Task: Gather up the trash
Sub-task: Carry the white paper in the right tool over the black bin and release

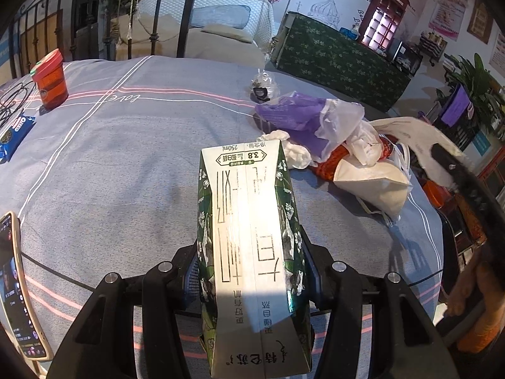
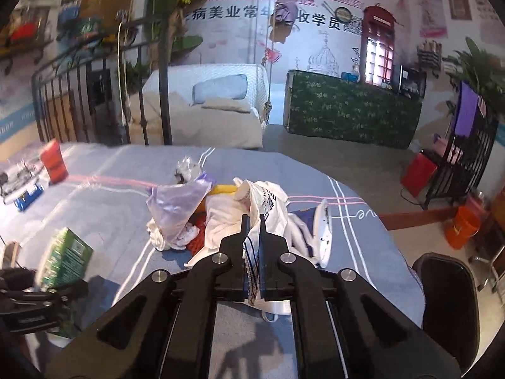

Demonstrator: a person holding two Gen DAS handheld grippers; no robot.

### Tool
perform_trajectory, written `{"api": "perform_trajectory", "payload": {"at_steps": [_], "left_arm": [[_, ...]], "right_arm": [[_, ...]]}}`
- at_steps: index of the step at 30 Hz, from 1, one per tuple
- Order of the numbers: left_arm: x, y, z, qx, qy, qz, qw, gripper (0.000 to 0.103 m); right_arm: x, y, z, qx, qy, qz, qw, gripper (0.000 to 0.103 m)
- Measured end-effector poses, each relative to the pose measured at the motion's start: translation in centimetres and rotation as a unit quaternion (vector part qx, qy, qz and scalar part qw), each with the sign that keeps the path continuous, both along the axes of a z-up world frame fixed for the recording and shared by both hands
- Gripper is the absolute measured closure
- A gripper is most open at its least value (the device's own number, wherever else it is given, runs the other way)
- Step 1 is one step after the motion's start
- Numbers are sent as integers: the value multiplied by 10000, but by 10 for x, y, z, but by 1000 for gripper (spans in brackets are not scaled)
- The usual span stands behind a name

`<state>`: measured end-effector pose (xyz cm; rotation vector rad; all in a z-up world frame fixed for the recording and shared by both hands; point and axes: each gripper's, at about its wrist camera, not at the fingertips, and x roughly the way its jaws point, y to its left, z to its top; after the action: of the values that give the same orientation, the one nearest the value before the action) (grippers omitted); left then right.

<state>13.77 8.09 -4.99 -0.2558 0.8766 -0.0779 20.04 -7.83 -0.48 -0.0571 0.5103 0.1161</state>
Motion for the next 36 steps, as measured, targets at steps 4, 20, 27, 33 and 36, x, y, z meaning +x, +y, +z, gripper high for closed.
{"api": "perform_trajectory", "payload": {"at_steps": [4,20,27,33,36], "left_arm": [[0,-9,4,18,-67,-136,9999,51],[-2,-82,34,91,-646,-1022,9926,51],[2,-128,42,109,-824,-1601,9836,51],[10,-161,41,141,-908,-2035,9747,51],[14,-180,42,125,-927,-2227,9704,51]], "right_arm": [[-14,-10,19,106,-124,1,9999,98],[-84,-94,44,576,-419,-668,9952,98],[-100,-156,33,648,-380,-1429,9869,98],[-109,-213,12,626,-184,-2181,9737,98],[-109,-242,-7,588,63,-2539,9654,98]]}}
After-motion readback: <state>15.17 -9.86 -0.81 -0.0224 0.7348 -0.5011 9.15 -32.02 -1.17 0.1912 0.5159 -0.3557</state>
